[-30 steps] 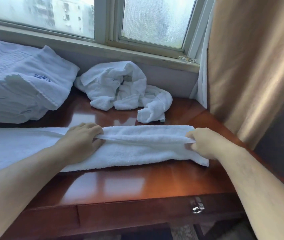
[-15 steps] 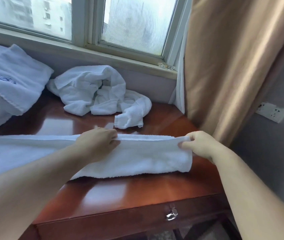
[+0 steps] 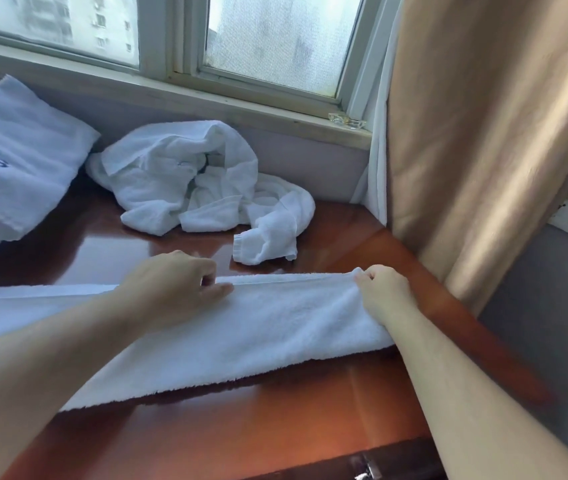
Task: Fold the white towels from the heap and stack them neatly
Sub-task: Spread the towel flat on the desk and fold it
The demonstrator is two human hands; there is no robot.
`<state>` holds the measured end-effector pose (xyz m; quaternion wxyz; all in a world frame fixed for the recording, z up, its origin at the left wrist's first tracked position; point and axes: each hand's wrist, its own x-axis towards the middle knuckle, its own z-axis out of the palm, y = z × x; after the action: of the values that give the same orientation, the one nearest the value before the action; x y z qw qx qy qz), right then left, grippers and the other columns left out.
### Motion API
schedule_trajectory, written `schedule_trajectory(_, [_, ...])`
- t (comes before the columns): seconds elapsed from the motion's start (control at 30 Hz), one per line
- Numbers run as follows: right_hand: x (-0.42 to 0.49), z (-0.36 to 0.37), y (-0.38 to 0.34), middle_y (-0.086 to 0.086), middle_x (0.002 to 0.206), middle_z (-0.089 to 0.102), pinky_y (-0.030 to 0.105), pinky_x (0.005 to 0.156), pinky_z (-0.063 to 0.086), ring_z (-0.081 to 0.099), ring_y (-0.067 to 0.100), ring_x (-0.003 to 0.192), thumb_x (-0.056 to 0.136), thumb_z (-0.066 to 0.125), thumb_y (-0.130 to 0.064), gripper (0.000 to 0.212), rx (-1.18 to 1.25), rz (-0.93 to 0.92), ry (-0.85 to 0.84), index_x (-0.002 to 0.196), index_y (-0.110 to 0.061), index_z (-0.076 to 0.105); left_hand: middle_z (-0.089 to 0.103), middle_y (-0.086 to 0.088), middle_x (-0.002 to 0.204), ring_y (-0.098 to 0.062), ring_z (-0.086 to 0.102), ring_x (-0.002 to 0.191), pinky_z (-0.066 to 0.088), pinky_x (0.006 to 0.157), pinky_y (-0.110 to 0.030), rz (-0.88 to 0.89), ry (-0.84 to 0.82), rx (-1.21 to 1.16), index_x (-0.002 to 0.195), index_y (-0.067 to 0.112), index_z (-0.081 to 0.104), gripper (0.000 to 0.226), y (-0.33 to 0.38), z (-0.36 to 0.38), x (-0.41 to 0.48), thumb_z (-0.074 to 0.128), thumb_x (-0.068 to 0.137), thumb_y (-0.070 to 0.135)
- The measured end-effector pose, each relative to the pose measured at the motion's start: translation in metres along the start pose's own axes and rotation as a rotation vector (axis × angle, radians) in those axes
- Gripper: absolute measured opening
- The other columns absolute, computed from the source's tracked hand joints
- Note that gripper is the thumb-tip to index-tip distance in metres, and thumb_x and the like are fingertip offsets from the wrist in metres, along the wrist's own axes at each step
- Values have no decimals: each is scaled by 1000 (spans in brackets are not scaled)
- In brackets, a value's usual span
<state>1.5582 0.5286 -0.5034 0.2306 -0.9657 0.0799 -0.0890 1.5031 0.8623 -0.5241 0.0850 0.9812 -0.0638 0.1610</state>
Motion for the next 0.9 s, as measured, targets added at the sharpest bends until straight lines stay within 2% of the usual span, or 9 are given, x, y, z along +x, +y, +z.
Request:
schedule_trajectory(0.17, [5,5,-15,1,79,54,36,66,39,52,27,75,105,30,-46,39,-88,-33,134,84,-19,47,51,5,56,-10,49,50,38,44,-30,68,52,-113,62,22,48,57,-11,-3,7,32,85,72])
schedule_trajectory(0.3, [9,7,-28,4,89,57,37,70,38,54,29,83,107,25,-43,35,-265,-40,85,98,-20,50,52,4,55,-12,51,51,31,45,-28,43,44,-83,62,22,49,58,-17,-12,21,33,84,73])
schedule_trajectory(0.37, [6,10,-30,6,102,63,37,73,41,57,28,90,107,29,-41,34,-350,-18,59,105,-18,54,54,6,60,-12,53,55,33,47,-29,9,-34,-26,65,24,52,56,-20,-9,22,32,85,73])
schedule_trajectory(0.43, [-2,13,-35,6,112,61,40,84,43,56,28,102,104,38,-39,29,-439,-43,146,112,-19,57,56,6,64,-12,54,58,38,50,-31,-20,-65,-37,69,25,53,55,-22,-4,17,32,89,71])
schedule_trajectory(0.53, [-17,20,-54,4,109,60,42,88,41,53,28,104,98,51,-30,20,-360,-282,300,109,-20,63,57,5,68,-13,54,64,43,55,-33,-39,-44,-134,72,23,52,51,-31,-7,3,30,89,67])
schedule_trajectory(0.6, [-34,29,-79,4,106,61,41,86,45,54,27,101,96,52,-23,19,-166,-475,200,105,-17,68,57,7,70,-10,53,67,40,56,-33,-34,-68,-139,72,27,51,47,-44,-13,-11,30,88,66])
schedule_trajectory(0.7, [-61,47,-125,3,112,63,42,96,45,54,25,108,99,52,-25,23,48,-656,-61,111,-17,71,55,8,67,-5,50,64,32,52,-30,-61,-57,-68,68,31,47,47,-67,-27,-37,30,88,70])
schedule_trajectory(0.8, [-82,67,-168,0,120,60,41,106,38,47,21,119,101,50,-40,31,47,-755,-240,120,-23,68,55,9,67,-4,50,62,29,49,-29,-118,-43,71,72,30,50,51,-86,-38,-56,25,86,73])
schedule_trajectory(0.9, [-92,81,-188,-4,112,55,42,106,36,44,20,116,97,52,-53,36,-38,-797,-339,116,-26,67,54,8,70,-6,50,64,27,49,-30,-152,-69,123,74,29,51,54,-103,-42,-63,23,83,75])
